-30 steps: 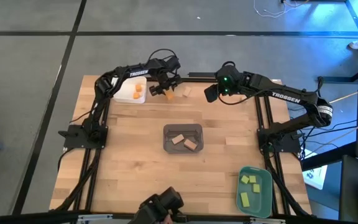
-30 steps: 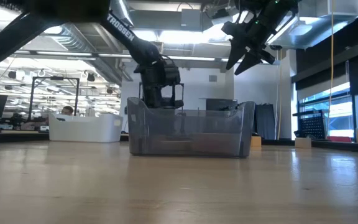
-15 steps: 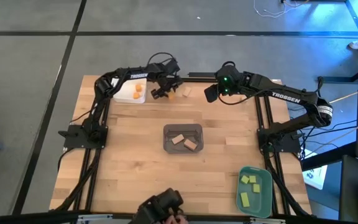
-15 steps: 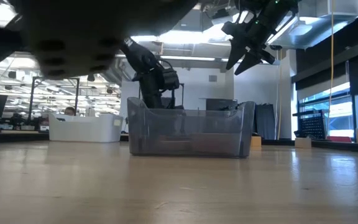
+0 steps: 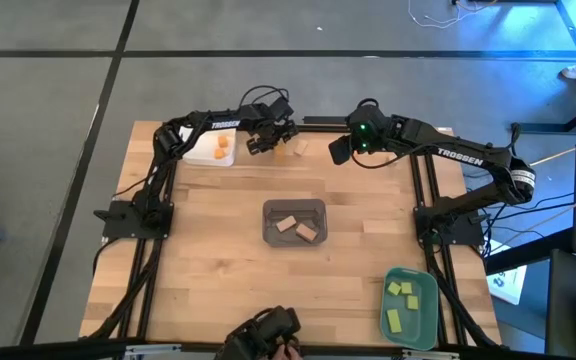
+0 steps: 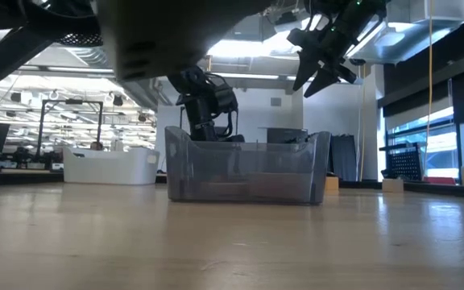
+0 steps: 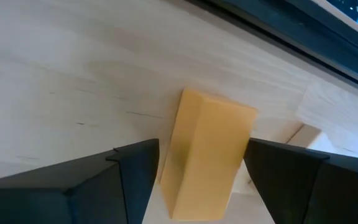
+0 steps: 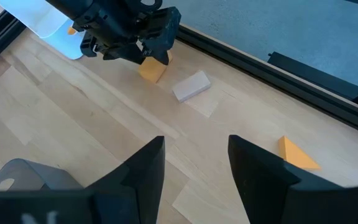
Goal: Sort & place blocks by color
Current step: Put the yellow block into the white bin
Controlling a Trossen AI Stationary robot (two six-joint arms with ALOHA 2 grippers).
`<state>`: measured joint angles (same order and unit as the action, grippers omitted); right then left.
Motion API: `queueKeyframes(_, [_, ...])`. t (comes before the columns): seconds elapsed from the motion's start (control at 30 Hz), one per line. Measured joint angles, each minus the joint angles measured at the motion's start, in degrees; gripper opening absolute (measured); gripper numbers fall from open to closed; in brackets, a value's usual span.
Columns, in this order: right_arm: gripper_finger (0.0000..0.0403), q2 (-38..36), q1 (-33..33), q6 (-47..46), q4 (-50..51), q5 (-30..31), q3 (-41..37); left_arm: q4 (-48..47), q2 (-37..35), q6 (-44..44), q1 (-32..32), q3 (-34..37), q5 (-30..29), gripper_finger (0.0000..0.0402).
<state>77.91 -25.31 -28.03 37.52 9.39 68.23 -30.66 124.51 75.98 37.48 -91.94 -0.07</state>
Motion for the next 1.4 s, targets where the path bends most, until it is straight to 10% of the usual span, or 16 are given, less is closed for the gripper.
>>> queueKeyframes(0.53, [0.0176,0.0,-0.01,0.02,-0.02,0.0,0.0,-0.63,-0.02,-2.88,0.85,-0.2,5.85,0.011])
queueKeyframes(1.4, [0.0176,-0.02,-0.01,0.02,-0.02,0.0,0.0,-8.78,-0.17,-31.62,1.46,-0.15,5.31,0.0122])
